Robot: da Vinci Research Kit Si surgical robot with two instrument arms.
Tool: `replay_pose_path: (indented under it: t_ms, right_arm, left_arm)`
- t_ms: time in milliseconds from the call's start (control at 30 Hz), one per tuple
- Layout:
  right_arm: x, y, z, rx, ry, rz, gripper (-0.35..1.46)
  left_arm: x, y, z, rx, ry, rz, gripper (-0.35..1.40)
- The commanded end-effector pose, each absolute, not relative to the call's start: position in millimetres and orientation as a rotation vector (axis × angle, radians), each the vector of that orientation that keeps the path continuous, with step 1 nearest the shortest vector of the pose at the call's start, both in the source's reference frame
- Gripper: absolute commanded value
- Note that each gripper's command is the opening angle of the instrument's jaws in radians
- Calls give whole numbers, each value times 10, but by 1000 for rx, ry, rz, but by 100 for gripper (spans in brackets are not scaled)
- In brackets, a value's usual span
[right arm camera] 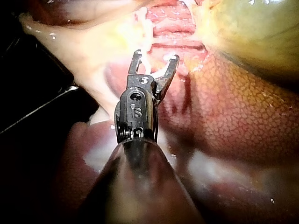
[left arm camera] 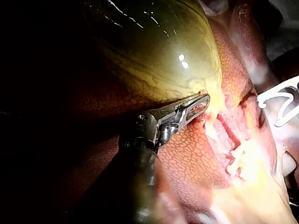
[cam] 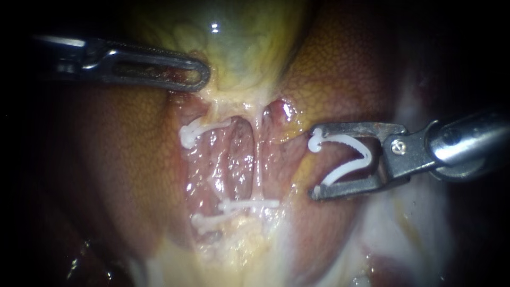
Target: Clipping second clip right tube
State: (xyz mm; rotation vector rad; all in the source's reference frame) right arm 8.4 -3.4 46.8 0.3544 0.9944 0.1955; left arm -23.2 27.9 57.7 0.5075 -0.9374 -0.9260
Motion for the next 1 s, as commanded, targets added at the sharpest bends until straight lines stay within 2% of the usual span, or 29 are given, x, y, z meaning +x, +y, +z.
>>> replay_pose_path:
  t_ms: [33, 300, 767, 1000]
  right_arm:
    - [84, -34, 468, 354, 994, 196, 50]
    - [84, -34, 468, 354, 994, 196, 50]
    - [85, -33, 469, 354, 994, 196, 50]
    - [86, -33, 468, 359, 996, 194, 50]
  left_arm:
    - [-232, 279, 577, 507, -937, -926, -35]
    - [-222, 283, 560, 520, -936, -926, -35]
    - [-162, 306, 505, 473, -973, -979, -35]
    - [-162, 303, 503, 463, -969, -991, -35]
